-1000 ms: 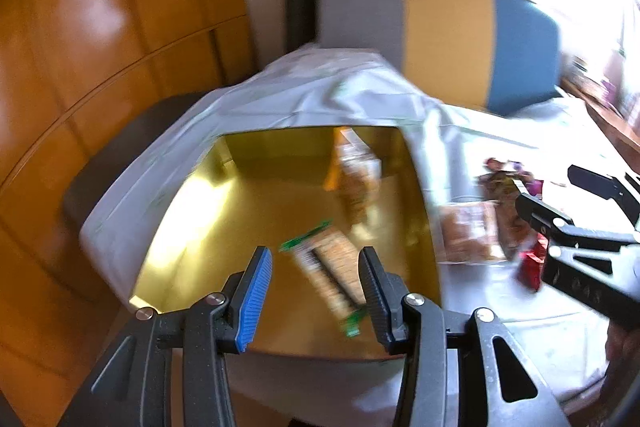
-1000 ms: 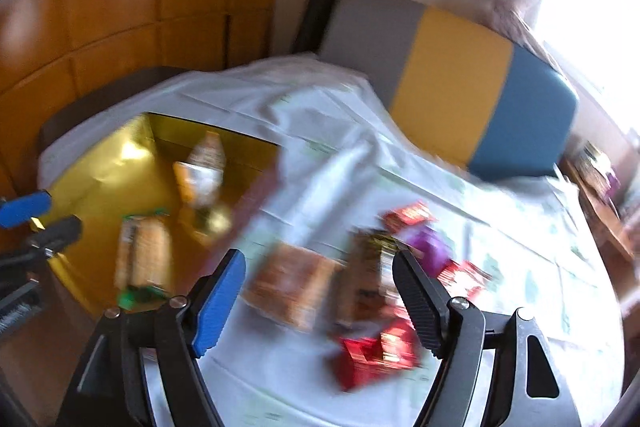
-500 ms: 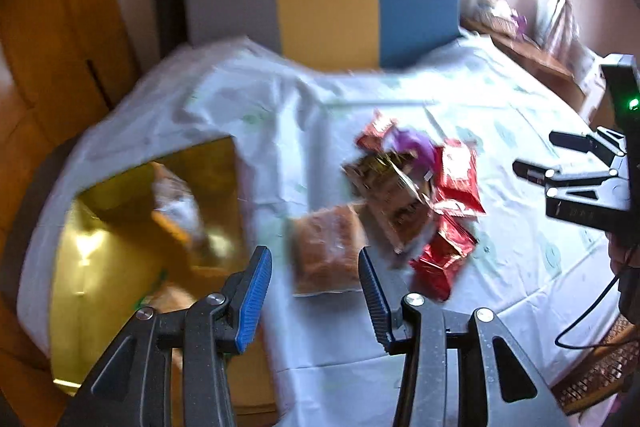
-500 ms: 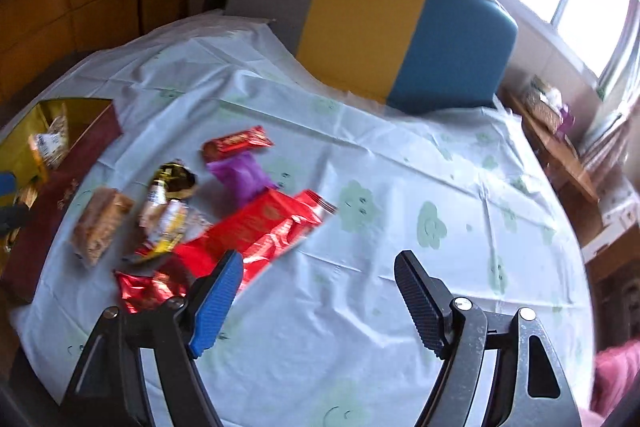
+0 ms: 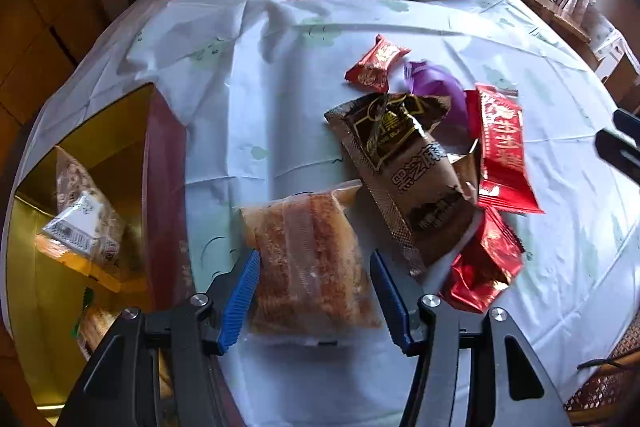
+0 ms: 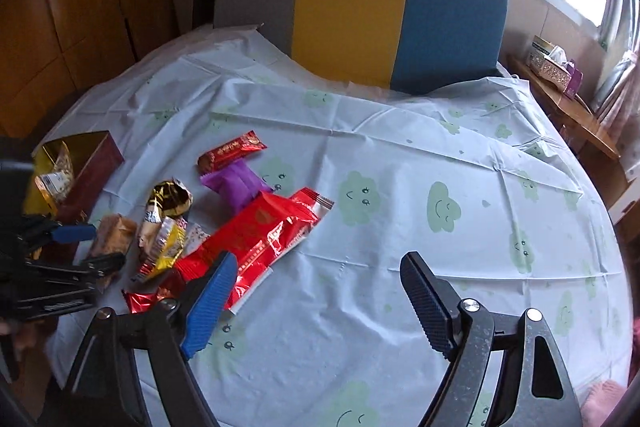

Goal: Organize snacks
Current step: 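Grasp the clear bag of brown bread cake with the left tool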

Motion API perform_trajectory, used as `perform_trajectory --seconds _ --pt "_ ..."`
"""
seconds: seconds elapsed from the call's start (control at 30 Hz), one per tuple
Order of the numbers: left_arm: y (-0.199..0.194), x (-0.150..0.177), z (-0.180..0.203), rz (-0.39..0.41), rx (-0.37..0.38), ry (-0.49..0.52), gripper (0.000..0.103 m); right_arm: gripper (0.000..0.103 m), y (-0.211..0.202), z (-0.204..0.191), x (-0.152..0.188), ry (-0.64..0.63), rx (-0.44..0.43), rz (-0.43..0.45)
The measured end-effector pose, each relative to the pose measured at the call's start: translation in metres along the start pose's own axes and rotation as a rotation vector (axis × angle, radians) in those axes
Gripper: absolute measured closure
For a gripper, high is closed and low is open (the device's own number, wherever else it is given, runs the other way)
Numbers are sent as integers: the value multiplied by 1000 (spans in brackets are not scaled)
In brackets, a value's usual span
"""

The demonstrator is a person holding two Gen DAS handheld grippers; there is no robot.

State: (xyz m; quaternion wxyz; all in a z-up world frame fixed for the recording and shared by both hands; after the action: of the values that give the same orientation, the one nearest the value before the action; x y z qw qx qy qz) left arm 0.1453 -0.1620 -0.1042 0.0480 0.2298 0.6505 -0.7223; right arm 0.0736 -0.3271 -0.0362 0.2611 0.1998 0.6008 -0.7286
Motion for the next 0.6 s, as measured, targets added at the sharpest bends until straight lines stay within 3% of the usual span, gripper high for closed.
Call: perform_trajectory --seconds 0.1,0.3,0.4,0.53,0.6 --pt "-4 4 4 50 3 11 47 19 -3 1 -2 1 5 15" --pt "-30 28 23 81 200 64 47 19 -3 1 -2 -2 10 18" --pt "-35 31 21 81 215 41 47 19 -4 1 -1 1 17 19" --pt "-39 19 4 71 207 -77 44 19 -5 4 -1 10 20 21" --pt "-35 13 -2 52 167 -120 42 19 -6 3 -2 10 17 24"
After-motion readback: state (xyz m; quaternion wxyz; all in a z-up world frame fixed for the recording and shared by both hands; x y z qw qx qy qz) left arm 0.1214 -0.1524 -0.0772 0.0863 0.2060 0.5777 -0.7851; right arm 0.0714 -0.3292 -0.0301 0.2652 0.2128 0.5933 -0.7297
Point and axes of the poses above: each gripper's, at about its wrist camera, not at the fingertips, and y roughly the way its jaws point, z to its right, x to its underside, the point moved 4 cm from there along y, roughly the way its jaws point, and after that the axes turned 14 degrees about -y, right-handed, at the moved point
